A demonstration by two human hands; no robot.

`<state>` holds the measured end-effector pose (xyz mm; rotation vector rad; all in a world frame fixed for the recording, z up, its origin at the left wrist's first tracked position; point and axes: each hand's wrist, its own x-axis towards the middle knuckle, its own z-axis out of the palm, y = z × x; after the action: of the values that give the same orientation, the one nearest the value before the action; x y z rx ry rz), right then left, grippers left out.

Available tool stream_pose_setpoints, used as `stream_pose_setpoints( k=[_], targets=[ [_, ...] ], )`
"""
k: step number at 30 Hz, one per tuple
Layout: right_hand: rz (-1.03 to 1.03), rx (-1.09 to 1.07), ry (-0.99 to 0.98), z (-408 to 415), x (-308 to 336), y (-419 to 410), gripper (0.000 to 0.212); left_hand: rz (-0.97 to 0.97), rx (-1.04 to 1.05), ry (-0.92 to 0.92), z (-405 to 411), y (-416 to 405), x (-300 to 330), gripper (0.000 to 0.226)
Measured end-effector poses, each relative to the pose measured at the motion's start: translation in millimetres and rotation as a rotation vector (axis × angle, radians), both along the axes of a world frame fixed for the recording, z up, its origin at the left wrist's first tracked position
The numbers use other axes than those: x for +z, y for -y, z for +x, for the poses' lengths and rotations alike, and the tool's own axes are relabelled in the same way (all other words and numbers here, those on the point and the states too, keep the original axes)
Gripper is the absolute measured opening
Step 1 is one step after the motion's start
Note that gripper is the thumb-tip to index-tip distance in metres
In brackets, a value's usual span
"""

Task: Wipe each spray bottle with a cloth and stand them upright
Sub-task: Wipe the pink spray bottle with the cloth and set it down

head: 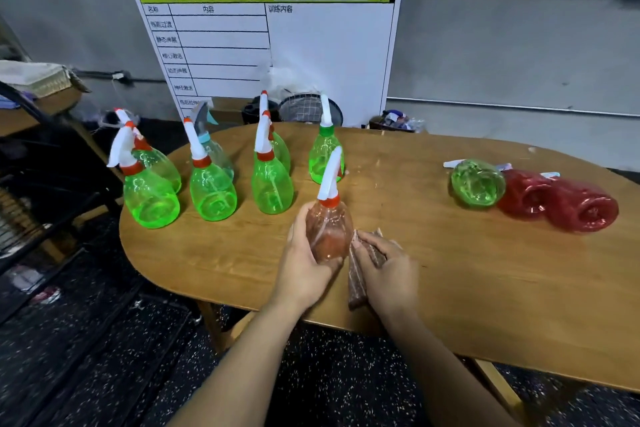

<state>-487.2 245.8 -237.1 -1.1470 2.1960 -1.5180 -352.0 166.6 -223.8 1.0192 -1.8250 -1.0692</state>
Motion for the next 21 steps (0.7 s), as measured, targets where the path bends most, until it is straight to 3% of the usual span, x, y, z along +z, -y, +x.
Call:
stream_pose_setpoints(
  k=[21],
  targets=[
    [-0.013, -0.117, -0.041, -44.2, 2.7, 109.5, 0.026, -0.03, 0.161, 0.086, -69.9, 97.1, -16.6, 0.114]
  ],
)
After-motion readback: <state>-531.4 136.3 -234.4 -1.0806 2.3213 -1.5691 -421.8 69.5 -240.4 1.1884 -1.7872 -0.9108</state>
